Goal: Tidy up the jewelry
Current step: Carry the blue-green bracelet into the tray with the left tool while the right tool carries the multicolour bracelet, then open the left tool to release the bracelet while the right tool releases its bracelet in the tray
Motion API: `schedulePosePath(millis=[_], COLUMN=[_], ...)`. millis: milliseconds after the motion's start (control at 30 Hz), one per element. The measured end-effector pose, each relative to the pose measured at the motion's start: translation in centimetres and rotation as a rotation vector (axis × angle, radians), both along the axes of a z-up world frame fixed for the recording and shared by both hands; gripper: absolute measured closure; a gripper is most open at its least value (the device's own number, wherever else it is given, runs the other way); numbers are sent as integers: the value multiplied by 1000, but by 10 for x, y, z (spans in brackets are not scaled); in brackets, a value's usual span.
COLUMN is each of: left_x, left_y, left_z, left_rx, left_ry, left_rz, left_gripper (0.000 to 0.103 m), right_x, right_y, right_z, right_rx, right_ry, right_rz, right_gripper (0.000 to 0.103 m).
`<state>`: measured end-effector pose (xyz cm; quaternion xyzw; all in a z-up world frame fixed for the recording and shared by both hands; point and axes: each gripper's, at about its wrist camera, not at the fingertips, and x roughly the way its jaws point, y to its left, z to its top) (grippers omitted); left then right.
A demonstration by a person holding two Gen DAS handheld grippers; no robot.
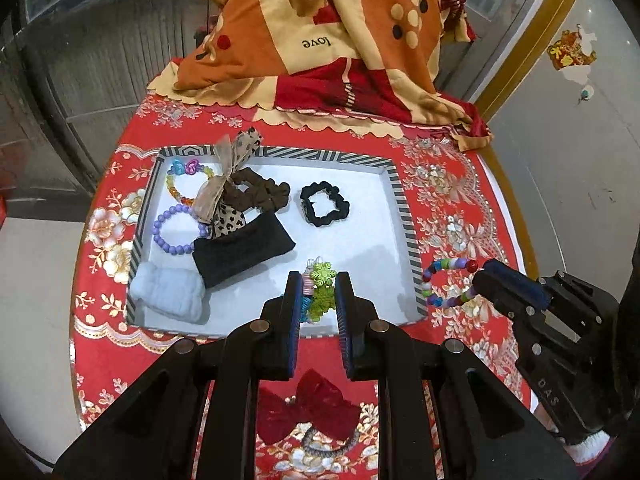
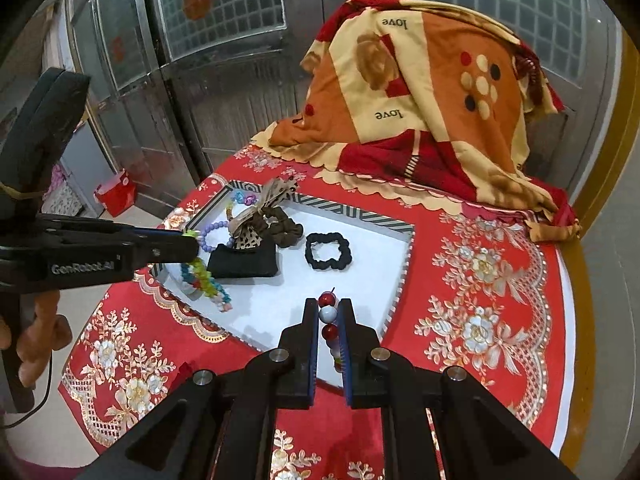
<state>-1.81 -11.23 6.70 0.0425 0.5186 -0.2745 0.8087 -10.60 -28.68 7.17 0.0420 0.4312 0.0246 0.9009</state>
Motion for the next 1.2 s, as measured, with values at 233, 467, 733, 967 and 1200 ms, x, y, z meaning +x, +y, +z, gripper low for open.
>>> schedulePosePath(millis=[233,467,733,967,1200], left_x=[17,32,48,51,51], left_y=[-17,-24,-9,-1,1], left_z=[-27,-62,-92,-107,-108], left_rx=[15,43,92,126,135], left_ry=[56,123,159,177,156], left_rz=[11,43,103,118,143], left_gripper=[88,88,88,88,88], right_x=[27,54,89,112,117], right_y=[2,2,-27,-35,-31], right_z=[-23,-60,-104,-130,-137], right_rx=[45,87,116,124,130], right_ry=[52,120,200,237,244], right_rz=[26,44,-4,-19,-15], right_gripper=[94,94,94,94,93])
